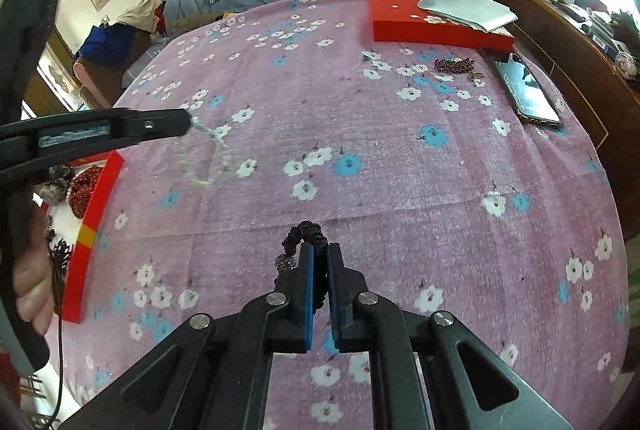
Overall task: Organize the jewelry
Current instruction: 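Carry the black beaded and jade-bead bracelets over the tray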
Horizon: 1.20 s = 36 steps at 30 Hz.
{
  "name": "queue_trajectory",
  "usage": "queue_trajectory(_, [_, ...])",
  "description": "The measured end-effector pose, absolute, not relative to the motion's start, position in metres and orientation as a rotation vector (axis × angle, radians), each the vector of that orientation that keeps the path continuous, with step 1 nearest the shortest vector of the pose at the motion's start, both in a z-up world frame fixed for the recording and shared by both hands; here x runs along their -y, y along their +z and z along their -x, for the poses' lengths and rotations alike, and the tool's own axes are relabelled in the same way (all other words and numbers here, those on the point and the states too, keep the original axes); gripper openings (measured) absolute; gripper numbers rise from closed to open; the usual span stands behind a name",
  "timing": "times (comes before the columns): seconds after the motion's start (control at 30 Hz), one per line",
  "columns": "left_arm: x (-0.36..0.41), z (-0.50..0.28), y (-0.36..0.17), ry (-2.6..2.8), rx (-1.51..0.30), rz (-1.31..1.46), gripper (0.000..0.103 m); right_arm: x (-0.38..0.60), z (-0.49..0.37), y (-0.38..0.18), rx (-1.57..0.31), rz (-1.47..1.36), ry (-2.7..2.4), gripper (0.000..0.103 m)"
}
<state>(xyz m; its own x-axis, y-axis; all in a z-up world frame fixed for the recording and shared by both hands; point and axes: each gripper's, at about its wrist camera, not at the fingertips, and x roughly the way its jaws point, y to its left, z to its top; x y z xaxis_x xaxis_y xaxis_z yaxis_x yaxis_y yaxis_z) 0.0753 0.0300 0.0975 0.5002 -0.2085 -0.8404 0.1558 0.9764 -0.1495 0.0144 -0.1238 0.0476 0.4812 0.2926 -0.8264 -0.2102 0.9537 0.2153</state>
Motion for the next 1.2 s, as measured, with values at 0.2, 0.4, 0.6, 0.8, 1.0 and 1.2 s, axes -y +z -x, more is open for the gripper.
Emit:
queue_trajectory(0.2, [-0.060,-0.036,0.129,-0.207,-0.969,0.109,0.005,0.110,-0.002,0.060,-1.013,-0.084,0.326,0.007])
queue_trajectory(0.4, [-0.093,0.001,0.153,-0.163,-0.927,0.130,0.005,0.085,0.009,0.073,-0.993,-0.070,0.359,0.007])
queue_trajectory(0.6, [-0.129,0.031,0.166,-0.113,-0.903,0.154,0.005,0.056,0.019,0.087,-0.969,-0.053,0.394,0.007])
queue_trajectory(0.8, [-0.166,0.055,0.173,-0.056,-0.884,0.171,0.005,0.032,0.025,0.099,-0.948,-0.038,0.412,0.007])
queue_trajectory(1.0, [-0.207,0.076,0.178,0.003,-0.866,0.191,0.005,0.005,0.030,0.111,-0.925,-0.029,0.431,0.007])
queue_trajectory(1.2, [-0.254,0.096,0.182,0.071,-0.855,0.227,0.005,-0.028,0.036,0.117,-0.911,-0.026,0.471,0.007])
